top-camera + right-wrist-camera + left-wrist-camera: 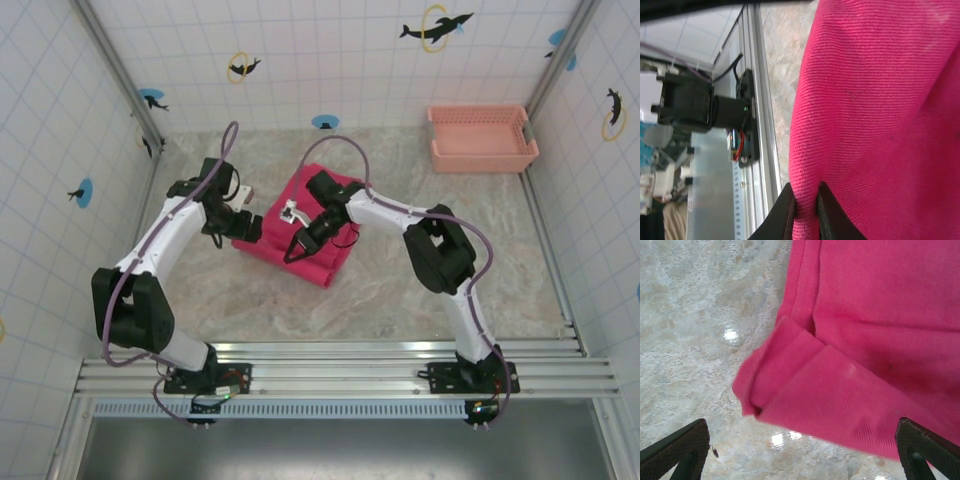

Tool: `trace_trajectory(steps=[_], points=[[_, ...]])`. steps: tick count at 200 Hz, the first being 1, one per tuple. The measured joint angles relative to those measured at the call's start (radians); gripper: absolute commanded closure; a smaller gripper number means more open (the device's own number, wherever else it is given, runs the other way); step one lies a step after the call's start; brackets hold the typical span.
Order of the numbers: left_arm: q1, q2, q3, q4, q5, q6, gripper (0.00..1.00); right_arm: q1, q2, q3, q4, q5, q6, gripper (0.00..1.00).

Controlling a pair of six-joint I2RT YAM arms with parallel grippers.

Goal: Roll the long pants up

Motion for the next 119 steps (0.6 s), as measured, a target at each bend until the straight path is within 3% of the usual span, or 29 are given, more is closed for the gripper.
trace_trajectory(steps=[67, 119], points=[[-0.045, 0.024, -0.031, 0.024, 0.056, -0.010, 0.03, -0.080, 0.021, -0.177, 0.338, 0.015, 0.285, 1.00], [-0.092, 0.126, -0.023, 0.067, 0.089, -0.043, 0.02, -0.081, 0.040, -0.186, 0.369, 0.098, 0.307, 1.00]])
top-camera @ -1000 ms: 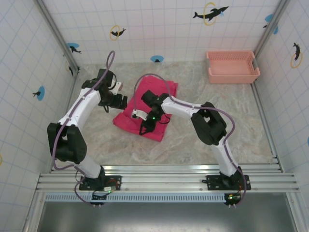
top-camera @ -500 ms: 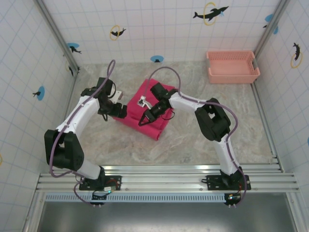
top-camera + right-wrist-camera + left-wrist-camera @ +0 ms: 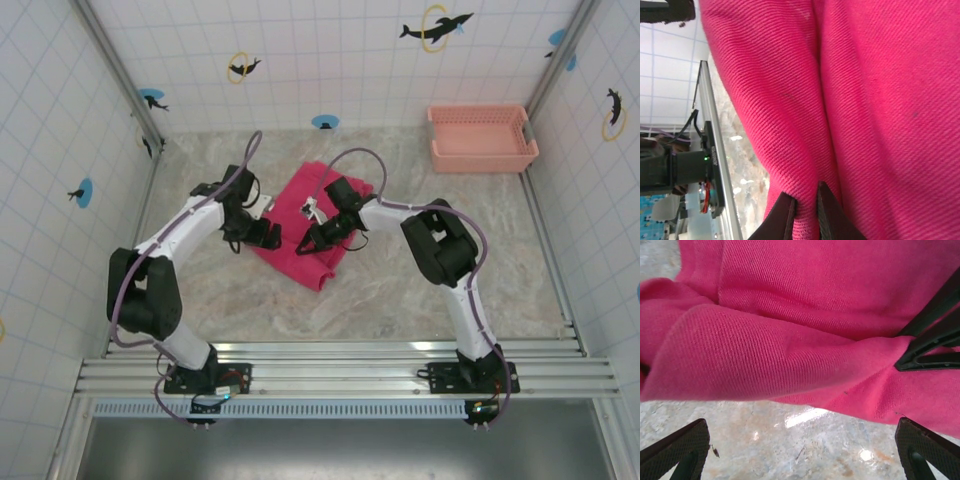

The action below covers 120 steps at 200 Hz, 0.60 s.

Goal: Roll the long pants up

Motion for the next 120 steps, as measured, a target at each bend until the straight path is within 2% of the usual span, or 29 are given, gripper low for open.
trace_trajectory(steps=[32, 58, 94, 120], points=[[-0.004, 0.146, 0.048, 0.014, -0.008, -0.017, 0.03, 0.000, 0.000, 0.000, -0.020, 0.055, -0.034, 0.96], [-0.004, 0.242, 0.079, 0.016, -0.007, -0.034, 0.03, 0.001, -0.012, 0.000, -0.051, 0.108, -0.071, 0.87], [-0.005, 0.295, 0.125, 0.016, 0.011, -0.041, 0.03, 0.001, -0.078, -0.011, -0.132, 0.267, -0.136, 0.55], [-0.005, 0.315, 0.141, 0.015, 0.019, -0.041, 0.03, 0.001, -0.190, -0.047, -0.204, 0.438, -0.201, 0.46]])
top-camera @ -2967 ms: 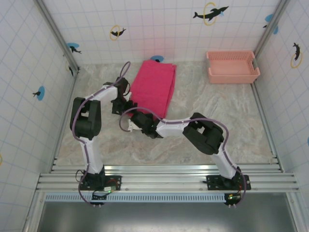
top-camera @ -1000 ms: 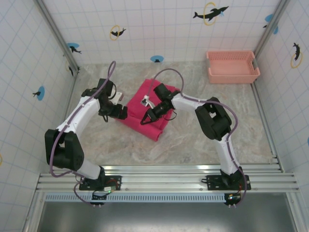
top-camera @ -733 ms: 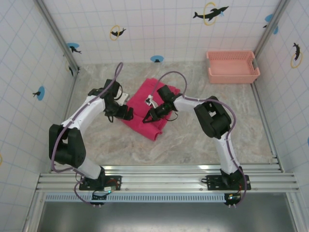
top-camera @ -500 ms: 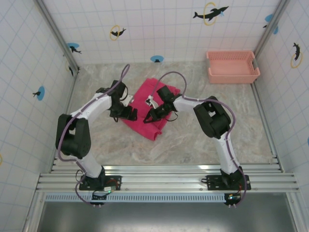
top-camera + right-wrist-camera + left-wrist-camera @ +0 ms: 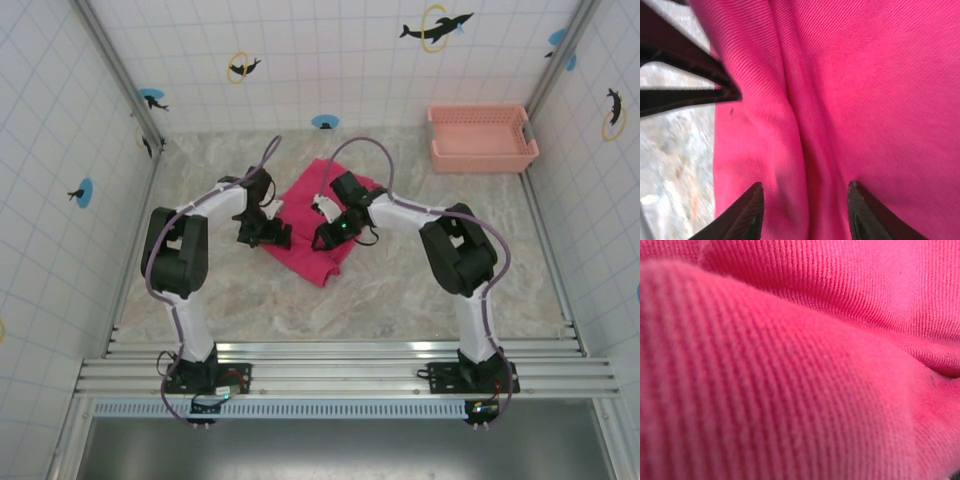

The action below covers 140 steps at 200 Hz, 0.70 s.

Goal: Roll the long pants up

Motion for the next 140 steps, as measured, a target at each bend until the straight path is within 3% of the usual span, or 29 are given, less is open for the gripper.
trace_trajectory(steps=[33, 65, 96, 140], points=[[0.000, 0.032, 0.042, -0.014, 0.004, 0.000, 0.02, 0.043, -0.180, -0.008, -0.067, 0.268, -0.100, 0.37], [0.000, 0.042, 0.061, -0.016, 0.004, 0.001, 0.03, 0.252, -0.297, -0.023, -0.094, 0.531, -0.192, 0.31], [0.000, 0.051, 0.074, -0.023, 0.004, 0.001, 0.03, 0.468, -0.271, -0.046, -0.103, 0.720, -0.225, 0.28], [0.000, 0.053, 0.077, -0.027, 0.004, 0.001, 0.03, 0.548, -0.142, -0.060, -0.087, 0.892, -0.237, 0.27]])
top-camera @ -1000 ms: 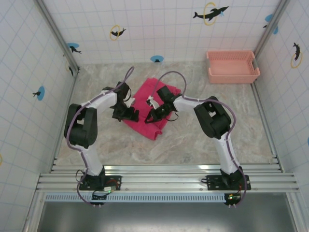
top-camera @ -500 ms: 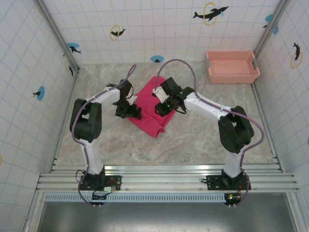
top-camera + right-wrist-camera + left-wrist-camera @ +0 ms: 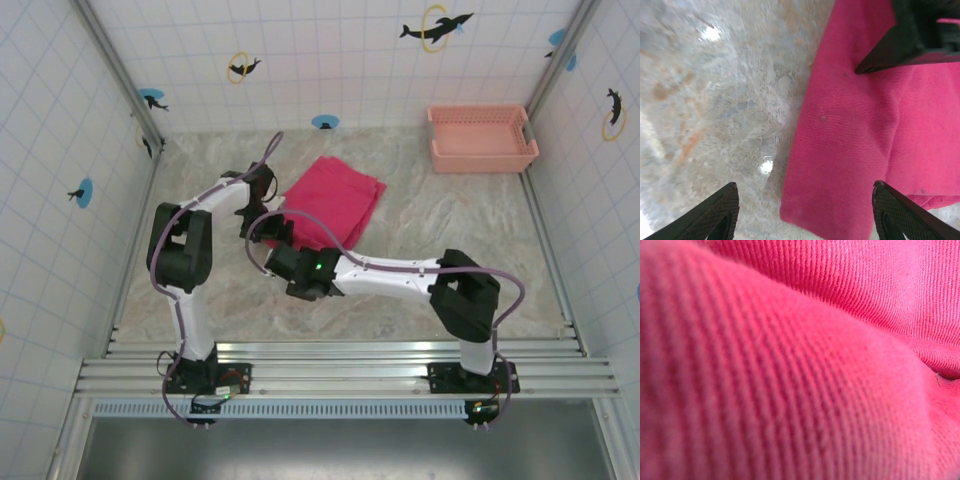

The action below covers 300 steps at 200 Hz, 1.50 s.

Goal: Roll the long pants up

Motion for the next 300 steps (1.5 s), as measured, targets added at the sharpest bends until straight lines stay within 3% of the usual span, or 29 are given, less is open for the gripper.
trace_trajectory(steps=[46, 98, 107, 120, 144, 183, 204, 249, 300], points=[[0.000, 0.000, 0.000, 0.000, 0.000, 0.000, 0.03, 0.031, 0.170, 0.030, 0.010, 0.120, -0.014, 0.28], [0.000, 0.000, 0.001, -0.003, 0.001, 0.001, 0.03, 0.045, 0.259, 0.109, 0.033, 0.286, -0.032, 0.33], [0.000, 0.000, 0.001, -0.003, 0.001, 0.003, 0.02, 0.044, 0.280, 0.122, 0.042, 0.327, -0.039, 0.39], [0.000, 0.000, 0.001, -0.003, 0.002, 0.004, 0.03, 0.042, 0.307, 0.132, 0.051, 0.370, -0.054, 0.61], [0.000, 0.000, 0.002, -0.003, 0.003, 0.005, 0.02, 0.034, 0.352, 0.143, 0.065, 0.438, -0.080, 0.64], [0.000, 0.000, 0.002, -0.003, 0.003, 0.007, 0.02, -0.011, 0.357, 0.131, 0.085, 0.423, -0.093, 0.86], [0.000, 0.000, 0.002, -0.003, 0.002, 0.008, 0.02, -0.050, 0.317, 0.094, 0.109, 0.346, -0.104, 0.98], [0.006, -0.016, 0.016, -0.031, -0.016, 0.024, 0.02, -0.121, 0.217, 0.053, 0.093, 0.055, -0.145, 1.00], [0.080, -0.142, 0.100, -0.101, -0.039, 0.049, 0.02, -0.186, 0.130, 0.056, -0.014, -0.392, -0.111, 1.00]])
